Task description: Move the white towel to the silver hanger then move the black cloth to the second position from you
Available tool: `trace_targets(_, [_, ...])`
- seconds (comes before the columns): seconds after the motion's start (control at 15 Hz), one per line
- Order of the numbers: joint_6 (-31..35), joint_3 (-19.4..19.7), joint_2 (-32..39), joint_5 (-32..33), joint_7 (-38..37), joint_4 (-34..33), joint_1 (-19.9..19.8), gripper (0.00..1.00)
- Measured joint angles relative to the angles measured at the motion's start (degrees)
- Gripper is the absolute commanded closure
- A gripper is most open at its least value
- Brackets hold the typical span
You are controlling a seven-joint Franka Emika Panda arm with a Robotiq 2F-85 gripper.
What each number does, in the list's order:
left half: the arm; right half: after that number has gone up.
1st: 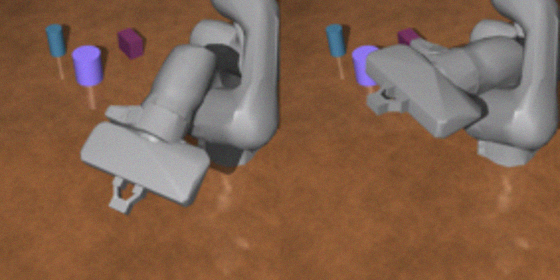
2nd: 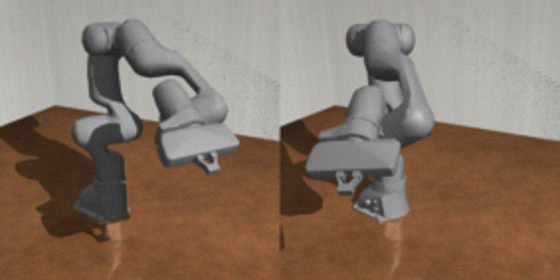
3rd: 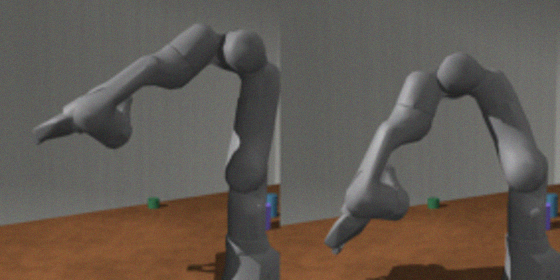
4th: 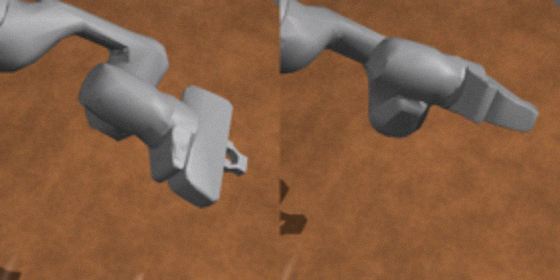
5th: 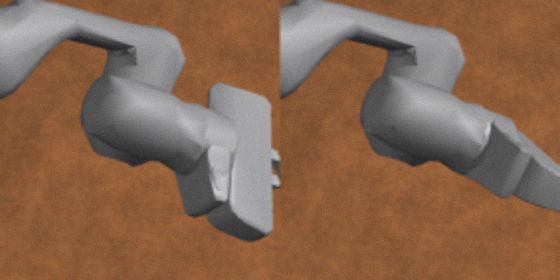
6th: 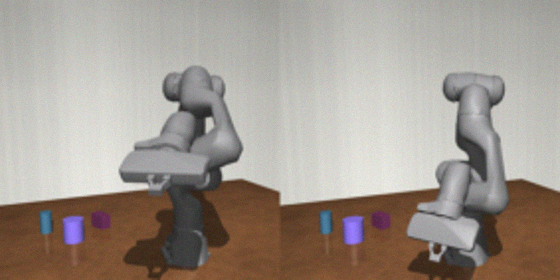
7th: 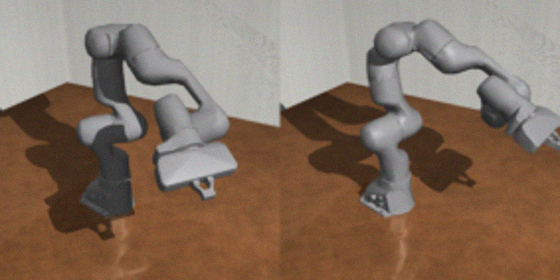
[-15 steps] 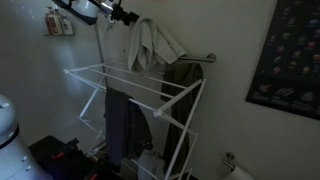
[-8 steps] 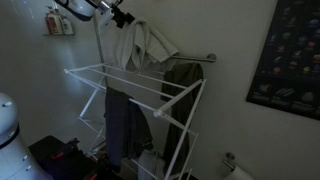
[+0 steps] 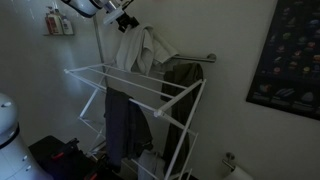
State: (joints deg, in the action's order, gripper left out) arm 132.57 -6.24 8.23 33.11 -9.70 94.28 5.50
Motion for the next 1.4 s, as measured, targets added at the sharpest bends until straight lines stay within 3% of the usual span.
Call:
trace_targets(0.2, [0.0, 1.2, 0.6, -3.3, 4.4, 0.1, 0.0, 1.00])
trace_targets(0.53, [0.0, 1.9, 1.2, -4.2, 4.9, 0.2, 0.0, 1.00])
trace_targets(0.6, [0.0, 1.9, 1.2, -4.2, 4.9, 0.2, 0.0, 0.75])
trace_targets(0.73, [0.0, 2.0, 1.2, -4.2, 4.9, 0.2, 0.1, 0.67])
trace_targets(1.27, [0.0, 2.0, 1.0, -3.8, 3.4, 0.2, 0.5, 0.07])
trace_targets(1.4, [0.0, 2.0, 0.7, -3.8, 2.8, 0.2, 0.6, 0.00])
